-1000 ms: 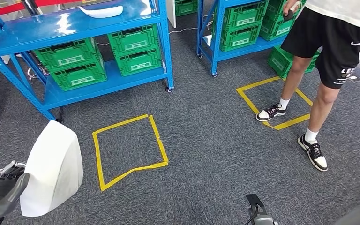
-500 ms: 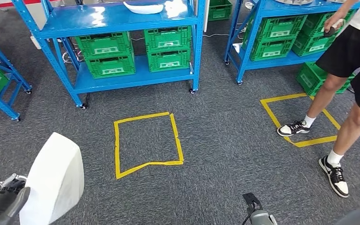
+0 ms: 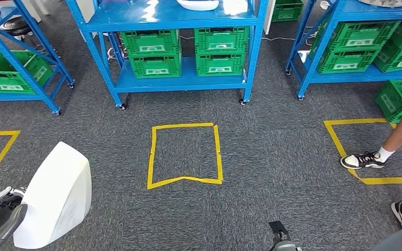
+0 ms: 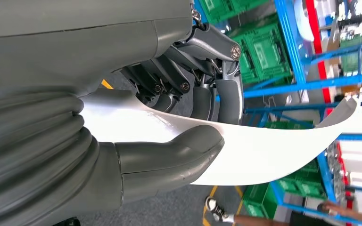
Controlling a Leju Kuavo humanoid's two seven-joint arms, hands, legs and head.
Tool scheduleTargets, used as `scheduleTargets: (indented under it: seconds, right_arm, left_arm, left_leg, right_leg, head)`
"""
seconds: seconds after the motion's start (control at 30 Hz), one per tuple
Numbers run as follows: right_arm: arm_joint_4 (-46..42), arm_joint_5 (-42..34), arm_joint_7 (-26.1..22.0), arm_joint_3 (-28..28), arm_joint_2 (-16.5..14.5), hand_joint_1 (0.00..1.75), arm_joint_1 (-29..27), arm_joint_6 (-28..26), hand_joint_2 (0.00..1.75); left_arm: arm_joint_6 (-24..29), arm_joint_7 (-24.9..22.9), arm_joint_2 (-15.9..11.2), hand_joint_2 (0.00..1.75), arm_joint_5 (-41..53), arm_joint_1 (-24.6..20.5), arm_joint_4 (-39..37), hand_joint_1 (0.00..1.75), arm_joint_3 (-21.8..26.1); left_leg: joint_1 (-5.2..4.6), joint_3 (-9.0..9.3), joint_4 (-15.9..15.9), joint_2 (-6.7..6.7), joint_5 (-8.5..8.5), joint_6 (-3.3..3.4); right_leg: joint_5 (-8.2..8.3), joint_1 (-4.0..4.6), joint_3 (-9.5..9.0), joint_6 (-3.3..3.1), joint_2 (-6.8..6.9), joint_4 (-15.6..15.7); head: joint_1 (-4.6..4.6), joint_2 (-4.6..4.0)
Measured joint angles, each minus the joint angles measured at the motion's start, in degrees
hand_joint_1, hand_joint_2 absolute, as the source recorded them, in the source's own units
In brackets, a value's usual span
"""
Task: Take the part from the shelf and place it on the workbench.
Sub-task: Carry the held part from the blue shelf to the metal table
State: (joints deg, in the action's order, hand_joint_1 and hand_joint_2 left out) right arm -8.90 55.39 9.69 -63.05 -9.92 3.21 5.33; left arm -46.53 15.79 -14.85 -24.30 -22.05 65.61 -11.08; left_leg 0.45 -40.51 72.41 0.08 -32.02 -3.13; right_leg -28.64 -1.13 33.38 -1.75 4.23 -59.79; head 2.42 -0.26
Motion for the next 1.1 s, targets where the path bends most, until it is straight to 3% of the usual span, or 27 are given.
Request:
scheduleTargets:
  seconds: [0.07, 0.13, 0.17, 0.23, 0.3, 0.37, 0.43, 0.47, 0.53, 0.6, 0.67, 0.73, 0.77, 0.8, 0.87, 0.93, 0.97, 1.0, 1.03, 1.1]
  right_arm:
    - [0.0, 0.0, 0.0, 0.0, -0.1, 0.00, 0.1, 0.0, 0.00]
    - [0.0, 0.0, -0.2, 0.0, -0.1, 0.00, 0.1, 0.1, 0.00]
    - [0.0, 0.2, -0.5, 0.0, -0.1, 0.00, 0.1, 0.3, 0.00]
    - [0.0, 1.2, -2.1, 0.0, 0.0, 0.00, 0.1, 1.3, 0.00]
    - [0.0, 3.1, -3.7, 0.5, 0.2, 0.00, 0.0, 3.0, 0.00]
    - [0.0, 4.9, -4.3, 1.4, 0.6, 0.00, -0.1, 4.4, 0.00]
    - [0.0, 5.4, -4.2, 1.9, 1.0, 0.00, -0.3, 5.0, 0.00]
    - [0.0, 5.2, -4.2, 2.0, 1.0, 0.00, -0.5, 5.1, 0.00]
    - [0.0, 4.7, -4.4, 2.0, 1.0, 0.00, -0.5, 5.0, 0.00]
    - [0.0, 4.3, -4.7, 2.0, 1.0, 0.00, -0.2, 5.0, 0.00]
    - [0.0, 4.0, -5.0, 2.0, 0.9, 0.00, 0.1, 4.9, 0.00]
    - [0.0, 3.8, -5.1, 2.0, 0.9, 0.00, 0.4, 4.9, 0.00]
    - [0.0, 3.7, -5.2, 2.0, 0.9, 0.00, 0.4, 4.9, 0.00]
    - [0.0, 3.7, -5.5, 2.0, 0.9, 0.00, 0.4, 4.9, 0.00]
    - [0.0, 3.6, -6.5, 2.0, 0.9, 0.00, 0.2, 5.0, 0.00]
    - [0.0, 3.5, -7.9, 2.0, 1.1, 0.00, -0.1, 5.2, 0.00]
    - [0.0, 3.5, -8.4, 2.0, 1.2, 0.00, -0.1, 5.3, 0.00]
    - [0.0, 3.4, -8.9, 2.0, 1.4, 0.00, -0.2, 5.5, 0.00]
    - [0.0, 3.3, -9.1, 2.0, 1.6, 0.00, -0.2, 5.8, 0.00]
    - [0.0, 3.0, -9.0, 2.0, 2.0, 0.00, -0.2, 6.2, 0.00]
  left_arm:
    - [0.0, 0.0, 0.0, 1.75, 0.0, -0.1, 0.2, 1.75, 0.0]
    - [0.2, 0.0, -0.1, 1.75, 0.0, -0.3, 0.6, 1.75, 0.0]
    - [0.5, -0.1, -0.2, 1.75, 0.0, -0.2, 0.7, 1.75, 0.1]
    - [1.9, -0.4, -0.8, 1.75, -0.5, 0.4, 1.5, 1.75, 0.7]
    - [3.1, -0.6, -2.9, 1.75, -3.0, 1.9, 3.1, 1.75, 2.5]
    - [2.3, -0.1, -7.1, 1.75, -8.0, 4.6, 4.5, 1.75, 5.4]
    - [0.5, 0.2, -11.4, 1.75, -11.6, 7.6, 5.2, 1.75, 8.4]
    - [0.0, 0.1, -12.7, 1.75, -11.6, 8.5, 5.4, 1.75, 9.7]
    - [0.3, -0.1, -13.4, 1.75, -8.9, 9.1, 5.6, 1.75, 11.1]
    - [1.7, 0.3, -12.6, 1.75, -5.6, 9.0, 5.8, 1.75, 11.2]
    - [3.0, 0.9, -11.7, 1.75, -3.6, 8.7, 5.9, 1.75, 11.0]
    - [3.7, 1.2, -11.4, 1.75, -3.0, 8.6, 5.8, 1.75, 10.9]
    - [3.8, 1.3, -11.4, 1.75, -2.9, 8.6, 5.7, 1.75, 10.9]
    - [3.9, 1.4, -11.3, 1.75, -2.9, 8.6, 5.7, 1.75, 10.9]
    - [3.7, 1.7, -11.1, 1.75, -3.0, 8.2, 5.6, 1.75, 10.9]
    - [3.4, 1.9, -10.8, 1.75, -3.3, 8.1, 5.2, 1.75, 10.9]
    - [3.3, 2.0, -10.7, 1.75, -3.4, 8.1, 4.9, 1.75, 10.8]
    - [3.2, 2.0, -10.6, 1.75, -3.6, 8.0, 4.6, 1.75, 10.8]
    - [3.2, 2.1, -10.6, 1.75, -3.7, 7.9, 4.3, 1.75, 10.8]
    - [3.2, 2.1, -10.6, 1.75, -4.1, 7.4, 3.9, 1.75, 10.8]
  left_leg:
    - [-0.25, 4.47, -8.2, 2.13, 3.43, 0.43]
    - [-0.71, 7.08, -13.2, 3.88, 4.78, 1.13]
    - [-0.93, 7.10, -13.8, 3.87, 4.73, 1.46]
    - [-0.85, 6.96, -14.1, 2.37, 5.08, 1.99]
    - [-0.50, 7.29, -14.7, 1.10, 5.53, 2.59]
    - [-0.33, 7.43, -14.8, 0.19, 5.75, 2.98]
    - [-0.36, 7.32, -14.7, -0.84, 5.73, 3.09]
    - [-0.33, 7.24, -14.6, -1.65, 5.72, 3.09]
    - [-0.16, 7.06, -14.3, -3.91, 5.68, 2.90]
    - [-0.02, 6.62, -13.7, -6.29, 5.57, 2.29]
    - [0.20, 5.95, -13.3, -8.12, 5.67, 1.33]
    - [0.49, 5.51, -13.6, -9.21, 6.07, 0.42]
    - [0.46, 5.25, -13.4, -8.24, 6.02, 0.13]
    - [0.39, 4.60, -12.3, -6.45, 5.41, -0.06]
    - [0.31, 1.81, -6.7, -2.07, 2.56, -0.35]
    - [0.53, -1.60, 0.2, -0.63, -0.18, -0.69]
    - [0.62, -2.34, 1.7, -0.47, -0.34, -0.80]
    - [0.68, -1.92, 1.0, -0.30, 0.58, -0.85]
    - [0.72, -0.34, -1.8, 0.19, 2.31, -0.83]
    - [0.48, 3.92, -9.6, 2.63, 5.25, -0.47]
  right_leg:
    - [-0.20, 0.11, -0.29, 0.30, 1.31, 0.0]
    - [-0.38, 0.28, -0.57, 0.91, 2.50, 0.0]
    - [-0.42, 0.33, -0.71, 1.27, 3.12, 0.1]
    - [-0.57, 0.24, -1.07, 2.02, 3.68, 0.2]
    - [-2.22, 0.10, -0.42, 2.59, 0.87, -1.9]
    - [-5.90, 0.06, 2.62, 2.76, -2.91, -8.5]
    - [-8.18, 0.10, 5.86, 2.83, -4.00, -15.0]
    - [-7.63, 0.03, 6.27, 2.87, -4.09, -15.7]
    - [-3.88, -0.27, 3.96, 2.92, -4.71, -10.6]
    - [-1.27, -0.63, 0.64, 2.73, -7.40, -3.5]
    - [-1.14, -0.59, -0.44, 2.26, -8.81, -0.8]
    - [-0.89, -0.45, -0.55, 1.49, -7.32, -0.4]
    - [-0.69, -0.46, -0.75, 0.98, -6.58, -0.1]
    - [-0.49, -0.52, -0.94, 0.54, -5.81, 0.3]
    - [-0.35, -0.37, -1.17, -0.05, -4.33, 0.7]
    - [-0.48, -0.15, -1.20, -0.24, -2.74, 0.7]
    - [-0.55, -0.10, -1.23, -0.24, -1.96, 0.7]
    - [-0.66, -0.07, -1.30, -0.18, -1.21, 0.6]
    - [-0.80, -0.07, -1.45, -0.05, -0.50, 0.6]
    - [-1.24, 0.09, -1.86, 0.47, 0.88, 0.5]
  head:
    - [0.00, 0.00]
    - [0.03, 0.00]
    - [0.05, 0.00]
    - [0.07, 0.00]
    - [0.13, 0.00]
    - [0.28, 0.00]
    - [0.35, 0.00]
    - [0.34, 0.00]
    - [0.37, 0.00]
    - [0.36, 0.00]
    - [0.33, 0.00]
    - [0.32, 0.00]
    - [0.27, 0.00]
    - [0.19, 0.00]
    - [0.04, 0.00]
    - [-0.01, 0.00]
    - [-0.03, 0.00]
    - [-0.02, 0.00]
    - [-0.02, 0.00]
    - [-0.02, 0.00]
